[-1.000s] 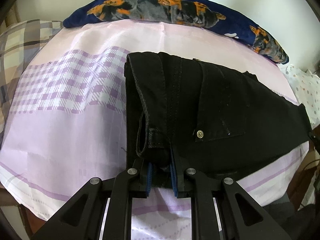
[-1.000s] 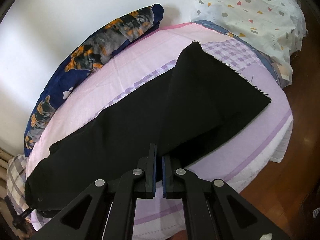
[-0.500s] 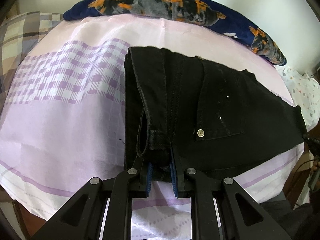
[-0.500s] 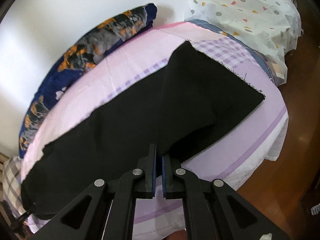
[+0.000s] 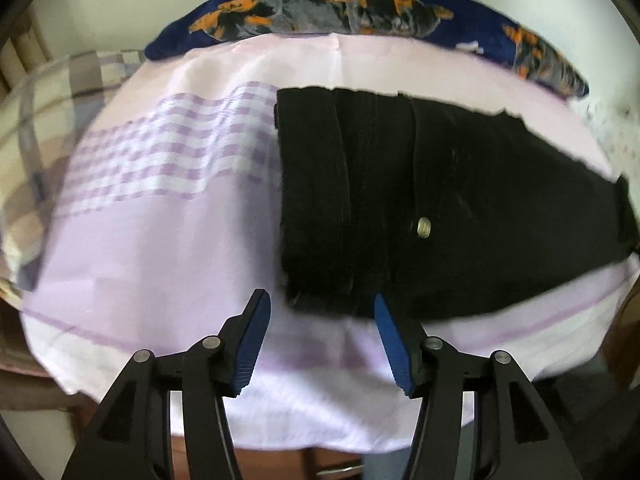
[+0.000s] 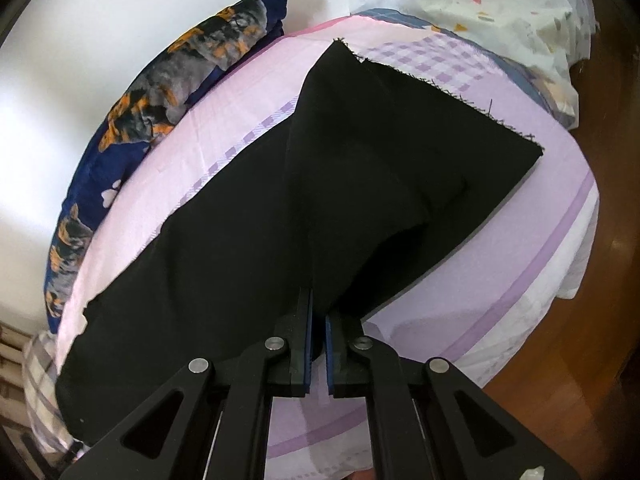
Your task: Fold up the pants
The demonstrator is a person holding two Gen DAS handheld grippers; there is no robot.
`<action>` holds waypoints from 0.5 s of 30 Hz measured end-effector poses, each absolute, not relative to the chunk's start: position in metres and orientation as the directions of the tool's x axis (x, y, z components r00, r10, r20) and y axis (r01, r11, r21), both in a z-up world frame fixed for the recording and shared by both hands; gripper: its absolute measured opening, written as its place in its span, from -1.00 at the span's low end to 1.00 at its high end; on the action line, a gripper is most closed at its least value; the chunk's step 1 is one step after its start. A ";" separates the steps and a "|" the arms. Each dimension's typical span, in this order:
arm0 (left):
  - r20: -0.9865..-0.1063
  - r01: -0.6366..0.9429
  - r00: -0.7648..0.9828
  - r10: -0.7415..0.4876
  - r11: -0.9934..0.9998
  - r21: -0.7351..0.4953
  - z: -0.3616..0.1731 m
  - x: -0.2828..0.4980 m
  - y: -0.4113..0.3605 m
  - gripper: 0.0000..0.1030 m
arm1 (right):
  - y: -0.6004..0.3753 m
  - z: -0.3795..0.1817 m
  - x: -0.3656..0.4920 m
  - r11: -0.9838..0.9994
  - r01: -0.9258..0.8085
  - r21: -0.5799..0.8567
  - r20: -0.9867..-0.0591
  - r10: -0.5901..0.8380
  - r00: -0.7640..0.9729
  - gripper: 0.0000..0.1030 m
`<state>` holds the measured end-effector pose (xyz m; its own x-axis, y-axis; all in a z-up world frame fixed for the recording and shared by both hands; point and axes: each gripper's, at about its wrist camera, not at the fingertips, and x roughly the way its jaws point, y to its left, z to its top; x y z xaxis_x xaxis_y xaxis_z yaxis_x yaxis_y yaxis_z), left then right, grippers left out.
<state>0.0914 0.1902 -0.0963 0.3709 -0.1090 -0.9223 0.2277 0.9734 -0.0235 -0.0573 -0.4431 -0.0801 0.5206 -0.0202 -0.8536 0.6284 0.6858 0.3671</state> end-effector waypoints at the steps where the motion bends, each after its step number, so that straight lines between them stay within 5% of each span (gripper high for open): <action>1: -0.921 0.231 0.378 -0.091 0.973 -0.002 -0.093 0.086 0.189 0.08 | -0.444 -0.080 -0.058 0.684 0.624 0.378 -0.850 -0.011 0.527 -0.86; 7: -0.868 0.323 0.485 -0.103 0.944 0.068 -0.061 0.060 0.149 0.08 | -0.458 -0.083 -0.061 0.625 0.608 0.490 -0.808 0.064 0.585 -0.81; 15: -0.828 0.659 0.396 -0.397 0.751 -0.044 -0.056 0.052 0.002 0.08 | -0.487 -0.077 -0.066 0.555 0.582 0.594 -0.743 0.102 0.661 -0.61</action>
<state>0.0523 0.0020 -0.0560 0.3957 -0.3967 -0.8283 0.6594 0.7505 -0.0444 -0.0659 -0.4871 -0.0774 0.6612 0.1017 -0.7433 0.5822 0.5553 0.5939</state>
